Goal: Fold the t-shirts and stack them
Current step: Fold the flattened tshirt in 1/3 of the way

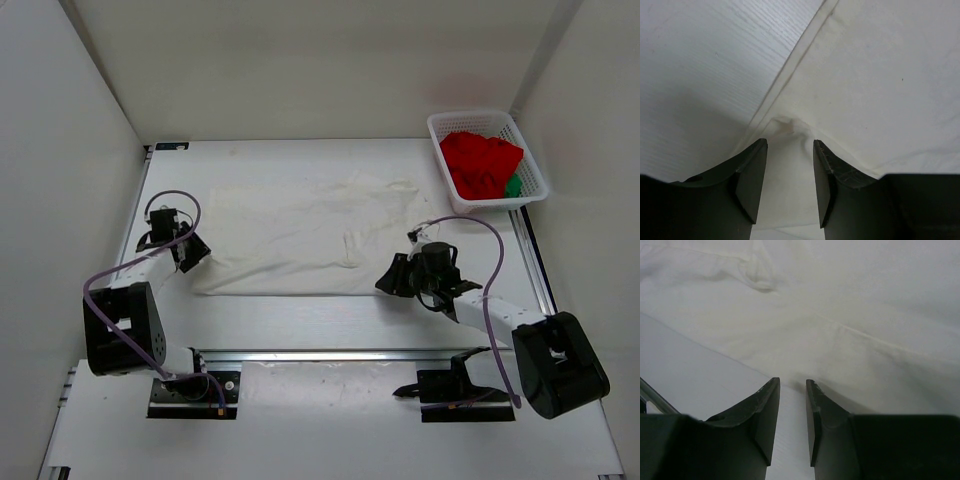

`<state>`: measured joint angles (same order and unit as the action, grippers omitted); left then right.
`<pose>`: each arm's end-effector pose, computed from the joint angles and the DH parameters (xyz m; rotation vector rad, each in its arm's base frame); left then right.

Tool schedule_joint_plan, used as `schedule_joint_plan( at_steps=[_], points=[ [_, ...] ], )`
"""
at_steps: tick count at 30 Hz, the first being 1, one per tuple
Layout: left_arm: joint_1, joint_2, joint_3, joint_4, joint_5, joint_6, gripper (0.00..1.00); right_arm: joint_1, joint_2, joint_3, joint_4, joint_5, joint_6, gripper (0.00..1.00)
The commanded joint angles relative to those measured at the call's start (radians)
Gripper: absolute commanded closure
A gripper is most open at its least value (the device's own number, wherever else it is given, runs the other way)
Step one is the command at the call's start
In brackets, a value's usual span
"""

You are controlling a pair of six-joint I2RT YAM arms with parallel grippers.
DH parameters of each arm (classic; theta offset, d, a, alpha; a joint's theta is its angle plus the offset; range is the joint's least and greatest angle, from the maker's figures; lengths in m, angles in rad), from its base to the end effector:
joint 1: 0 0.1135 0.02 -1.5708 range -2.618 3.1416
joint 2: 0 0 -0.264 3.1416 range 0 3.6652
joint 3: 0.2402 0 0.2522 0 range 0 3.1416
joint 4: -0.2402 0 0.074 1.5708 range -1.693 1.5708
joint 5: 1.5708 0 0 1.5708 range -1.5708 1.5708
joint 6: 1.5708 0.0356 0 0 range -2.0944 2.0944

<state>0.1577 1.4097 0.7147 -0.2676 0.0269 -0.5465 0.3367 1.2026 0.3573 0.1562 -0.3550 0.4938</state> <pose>0.2637 0.0410 0.1734 -0.8671 2.3912 -0.1878 0.1991 0.0828 0.1481 -0.0138 2.3481 0.8294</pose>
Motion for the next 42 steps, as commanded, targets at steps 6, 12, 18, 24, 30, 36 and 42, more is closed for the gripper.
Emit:
schedule_joint_plan(
  at_steps=[6, 12, 18, 24, 30, 36, 42],
  points=[
    [-0.027, 0.093, 0.103, 0.025, -0.065, 0.013, 0.5, -0.019, -0.032, -0.031, 0.071, -0.021, -0.006, 0.74],
    [-0.053, 0.13, 0.127, 0.039, -0.074, 0.008, 0.65, -0.06, -0.029, -0.017, 0.075, -0.027, -0.009, 0.74],
    [-0.063, 0.114, 0.126, 0.034, -0.082, 0.008, 0.87, -0.093, -0.011, 0.017, 0.063, 0.007, -0.006, 0.71],
    [-0.058, 0.068, 0.15, 0.007, -0.077, 0.003, 1.0, -0.13, 0.087, 0.032, 0.072, 0.034, 0.017, 0.7],
    [-0.014, 0.006, 0.178, -0.019, -0.054, 0.01, 1.0, -0.13, 0.14, 0.019, 0.085, 0.044, 0.029, 0.7],
    [0.003, 0.086, 0.19, -0.013, -0.07, 0.019, 0.96, -0.133, 0.137, 0.011, 0.077, 0.051, 0.017, 0.7],
    [0.036, 0.182, 0.224, -0.016, -0.053, 0.005, 0.7, -0.146, 0.101, 0.011, 0.054, 0.053, 0.009, 0.7]
  ],
)
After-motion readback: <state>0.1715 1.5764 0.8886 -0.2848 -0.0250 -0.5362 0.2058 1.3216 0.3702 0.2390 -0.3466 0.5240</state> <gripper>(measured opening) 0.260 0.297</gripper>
